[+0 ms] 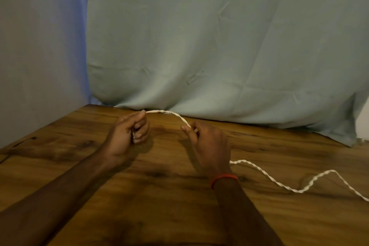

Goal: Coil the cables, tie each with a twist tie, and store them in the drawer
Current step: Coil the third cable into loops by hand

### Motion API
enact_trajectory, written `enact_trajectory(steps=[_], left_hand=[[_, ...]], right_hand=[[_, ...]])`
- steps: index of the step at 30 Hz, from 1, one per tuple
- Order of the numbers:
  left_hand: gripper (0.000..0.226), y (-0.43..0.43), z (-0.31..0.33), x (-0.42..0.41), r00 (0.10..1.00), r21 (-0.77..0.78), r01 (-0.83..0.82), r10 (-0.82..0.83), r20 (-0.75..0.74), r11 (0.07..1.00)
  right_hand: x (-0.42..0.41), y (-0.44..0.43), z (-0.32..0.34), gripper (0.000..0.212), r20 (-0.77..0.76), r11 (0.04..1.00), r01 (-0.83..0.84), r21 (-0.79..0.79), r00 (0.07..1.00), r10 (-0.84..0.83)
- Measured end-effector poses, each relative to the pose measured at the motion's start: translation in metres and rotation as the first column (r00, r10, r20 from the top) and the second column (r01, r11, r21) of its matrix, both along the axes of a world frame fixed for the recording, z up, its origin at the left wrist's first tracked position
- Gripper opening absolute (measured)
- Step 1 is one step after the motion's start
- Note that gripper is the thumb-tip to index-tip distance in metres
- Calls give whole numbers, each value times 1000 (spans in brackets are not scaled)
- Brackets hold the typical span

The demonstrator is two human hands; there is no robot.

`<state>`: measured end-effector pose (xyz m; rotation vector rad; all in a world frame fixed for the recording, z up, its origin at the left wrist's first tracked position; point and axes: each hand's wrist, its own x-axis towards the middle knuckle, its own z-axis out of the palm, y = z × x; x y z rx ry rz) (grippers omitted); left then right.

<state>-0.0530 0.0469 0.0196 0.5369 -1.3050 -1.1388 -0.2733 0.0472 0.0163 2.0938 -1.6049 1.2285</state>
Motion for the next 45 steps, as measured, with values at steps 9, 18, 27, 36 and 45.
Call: enact_trajectory(steps=[9, 18, 27, 36, 45], left_hand=[[44, -13, 19, 18, 765, 212, 133, 36, -643, 968], [19, -22, 16, 14, 859, 146, -289, 324, -396, 946], [38, -15, -10, 22, 621, -589, -148, 538, 569, 794], [63, 5, 4, 8, 763, -392, -3, 255, 593, 920], [39, 13, 5, -16, 838, 132, 532, -542, 55, 836]], right_hand=[[-2, -2, -3, 30, -351, 1000, -23, 11, 936, 25], [54, 18, 2, 52, -524, 902, -391, 184, 737, 426], [37, 27, 26, 33, -326, 814, -581, 15, 766, 554], [13, 15, 34, 26, -86, 872, -367, -324, 929, 359], [-10, 1, 21, 72, -60, 970, -58, -234, 997, 45]])
